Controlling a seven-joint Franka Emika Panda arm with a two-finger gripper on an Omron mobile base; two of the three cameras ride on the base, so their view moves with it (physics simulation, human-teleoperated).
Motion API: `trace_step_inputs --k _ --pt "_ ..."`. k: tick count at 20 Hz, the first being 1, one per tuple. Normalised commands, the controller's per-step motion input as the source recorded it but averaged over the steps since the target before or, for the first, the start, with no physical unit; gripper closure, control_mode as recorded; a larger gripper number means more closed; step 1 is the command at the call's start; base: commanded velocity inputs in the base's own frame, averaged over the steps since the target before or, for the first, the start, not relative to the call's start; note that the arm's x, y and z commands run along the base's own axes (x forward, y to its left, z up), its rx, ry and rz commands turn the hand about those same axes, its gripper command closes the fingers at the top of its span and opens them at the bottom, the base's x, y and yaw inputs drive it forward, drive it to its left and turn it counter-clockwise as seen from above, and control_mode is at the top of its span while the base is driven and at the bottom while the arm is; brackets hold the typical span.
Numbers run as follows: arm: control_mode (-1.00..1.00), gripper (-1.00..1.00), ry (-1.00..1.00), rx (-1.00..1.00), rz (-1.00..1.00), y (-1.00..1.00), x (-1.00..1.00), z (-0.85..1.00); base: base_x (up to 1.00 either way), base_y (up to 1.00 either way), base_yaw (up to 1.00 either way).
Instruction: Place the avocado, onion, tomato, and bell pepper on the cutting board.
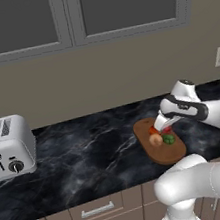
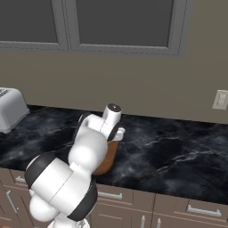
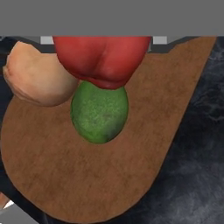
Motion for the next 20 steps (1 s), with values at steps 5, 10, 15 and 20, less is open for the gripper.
trace_step_inputs --k 5,10,15,20 --pt "-1.00 -1.00 0.00 0.00 0.13 0.00 0.01 -0.04 0.00 0.00 0.00" --pt "-1.00 -1.00 0.00 0.00 0.14 0.00 0.00 -0.03 0.00 0.00 0.00" --pt "-1.00 -1.00 0.00 0.00 0.15 -0.03 0.00 -0.02 0.00 0.00 0.00" --pt "-1.00 -1.00 0.00 0.00 0.15 -0.13 0.02 0.00 0.00 0.00 0.00"
